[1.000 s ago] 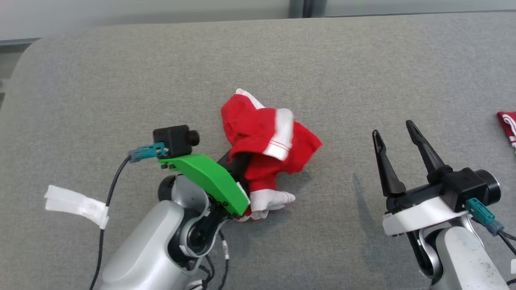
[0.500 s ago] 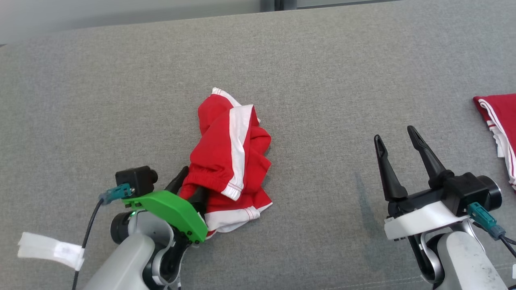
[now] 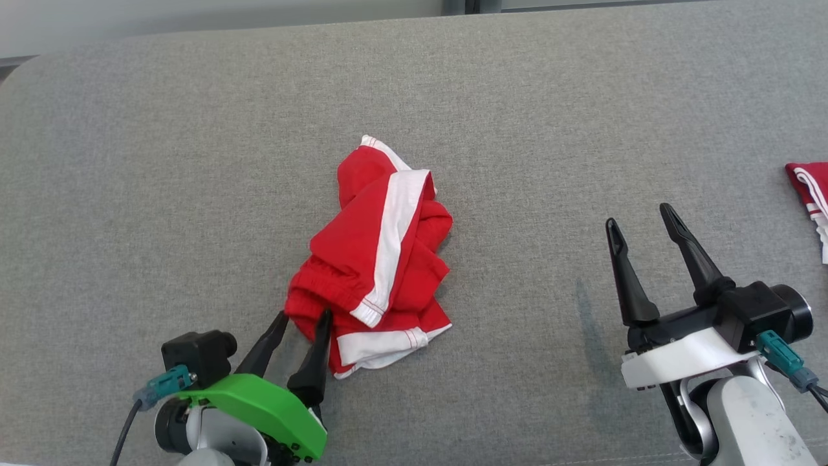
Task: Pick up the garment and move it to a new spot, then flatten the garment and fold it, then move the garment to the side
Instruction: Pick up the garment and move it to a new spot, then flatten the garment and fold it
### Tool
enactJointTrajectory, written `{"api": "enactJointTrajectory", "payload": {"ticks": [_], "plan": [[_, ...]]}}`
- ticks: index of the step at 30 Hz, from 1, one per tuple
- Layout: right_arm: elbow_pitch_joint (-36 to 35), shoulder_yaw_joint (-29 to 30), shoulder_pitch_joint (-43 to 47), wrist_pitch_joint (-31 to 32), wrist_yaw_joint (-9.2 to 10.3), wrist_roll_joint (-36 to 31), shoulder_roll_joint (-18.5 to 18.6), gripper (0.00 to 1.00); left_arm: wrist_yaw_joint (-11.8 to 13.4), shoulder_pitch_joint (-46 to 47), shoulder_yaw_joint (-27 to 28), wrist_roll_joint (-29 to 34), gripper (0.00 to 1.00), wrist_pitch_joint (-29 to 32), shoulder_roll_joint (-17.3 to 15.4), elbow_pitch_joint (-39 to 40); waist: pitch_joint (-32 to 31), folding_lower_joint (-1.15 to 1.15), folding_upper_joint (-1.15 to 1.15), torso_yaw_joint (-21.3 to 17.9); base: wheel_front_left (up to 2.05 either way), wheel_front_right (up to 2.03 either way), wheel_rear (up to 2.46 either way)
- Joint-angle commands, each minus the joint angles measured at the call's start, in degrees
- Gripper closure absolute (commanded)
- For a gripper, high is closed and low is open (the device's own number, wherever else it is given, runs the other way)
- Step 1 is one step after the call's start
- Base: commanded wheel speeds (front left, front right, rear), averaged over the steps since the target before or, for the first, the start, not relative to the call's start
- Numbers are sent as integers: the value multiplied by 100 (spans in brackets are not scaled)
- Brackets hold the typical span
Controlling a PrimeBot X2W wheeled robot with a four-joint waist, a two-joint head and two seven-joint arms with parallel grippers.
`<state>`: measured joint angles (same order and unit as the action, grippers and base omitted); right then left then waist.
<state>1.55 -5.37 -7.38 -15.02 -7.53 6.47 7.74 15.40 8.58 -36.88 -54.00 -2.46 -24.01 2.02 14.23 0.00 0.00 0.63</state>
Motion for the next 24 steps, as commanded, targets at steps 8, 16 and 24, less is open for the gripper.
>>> {"api": "enactJointTrajectory", "payload": {"ticks": [8,16,24], "plan": [[-4,-13,-65,-20,7,21,79,0,87,24,-83,22,0,153,-47,779,64,0,0,-99,0,0,0],[-41,71,42,-19,7,22,15,0,594,-395,436,98,0,-52,-534,1275,87,0,0,-277,0,0,0],[-37,11,-72,-19,7,4,-63,0,309,-378,-209,-80,0,404,-249,1655,168,0,0,-319,0,0,0]]}}
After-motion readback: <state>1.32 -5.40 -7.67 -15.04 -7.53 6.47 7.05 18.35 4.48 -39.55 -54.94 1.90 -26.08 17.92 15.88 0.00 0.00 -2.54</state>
